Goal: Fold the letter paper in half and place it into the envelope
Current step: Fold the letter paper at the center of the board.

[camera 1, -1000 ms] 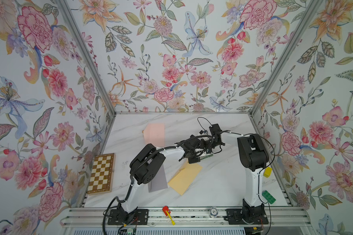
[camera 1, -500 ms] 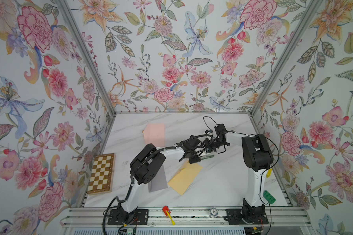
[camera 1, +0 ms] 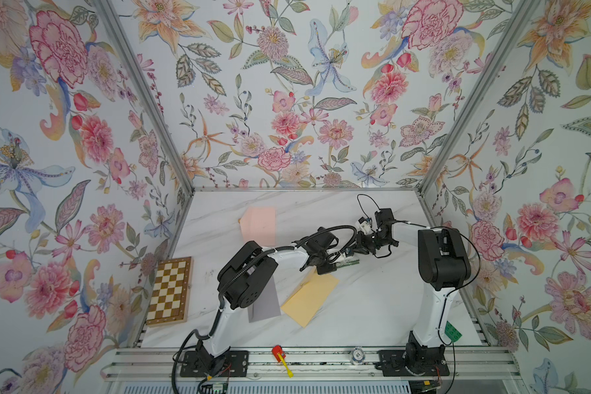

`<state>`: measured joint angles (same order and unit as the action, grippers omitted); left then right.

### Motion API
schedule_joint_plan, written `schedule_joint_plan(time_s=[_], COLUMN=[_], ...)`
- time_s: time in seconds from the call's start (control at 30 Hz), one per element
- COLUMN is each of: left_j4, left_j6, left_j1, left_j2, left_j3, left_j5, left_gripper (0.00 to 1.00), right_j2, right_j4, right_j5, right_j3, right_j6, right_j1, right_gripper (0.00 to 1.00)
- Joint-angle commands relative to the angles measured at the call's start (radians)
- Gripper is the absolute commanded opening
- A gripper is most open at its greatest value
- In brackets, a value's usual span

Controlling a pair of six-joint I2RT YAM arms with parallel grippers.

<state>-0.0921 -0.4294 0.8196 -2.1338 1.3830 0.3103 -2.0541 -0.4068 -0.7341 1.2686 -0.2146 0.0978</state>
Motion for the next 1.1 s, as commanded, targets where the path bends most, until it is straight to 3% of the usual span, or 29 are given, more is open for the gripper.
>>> schedule_joint_plan(time_s=[0.0,0.3,0.6,0.8,1.07], left_j4=[-0.073,-0.037,0.049,0.100,0.125], left_j6=[0.016,0.047,0.098,0.127,0.129], left_j1=[0.011,0.011,0.010,0.011,0.011], left_j2=[-0.032,-0.025,-0.007,0.005,0.021], left_j3=[-0.044,-0.070,-0.109,-0.140,-0.170], left_j5=[0.003,0.022,0.055,0.072,0.061], left_gripper=[0.03,0.03,0.03,0.03,0.05], right_j2=[0.020,0.167,0.360,0.367,0.329], right_j4=[-0.038,-0.032,0.123,0.215,0.230], right_j5=[0.081,0.029,-0.050,-0.042,-0.042], right_j3=[-0.039,-0.111,-0.328,-0.422,-0.410], right_j6=[0.023,0.023,-0.091,-0.136,-0.133], right_j1=[-0.041,-0.123,-0.108,-0.081,-0.066], right_gripper=[0.25,0.28,0.38,0.40,0.42])
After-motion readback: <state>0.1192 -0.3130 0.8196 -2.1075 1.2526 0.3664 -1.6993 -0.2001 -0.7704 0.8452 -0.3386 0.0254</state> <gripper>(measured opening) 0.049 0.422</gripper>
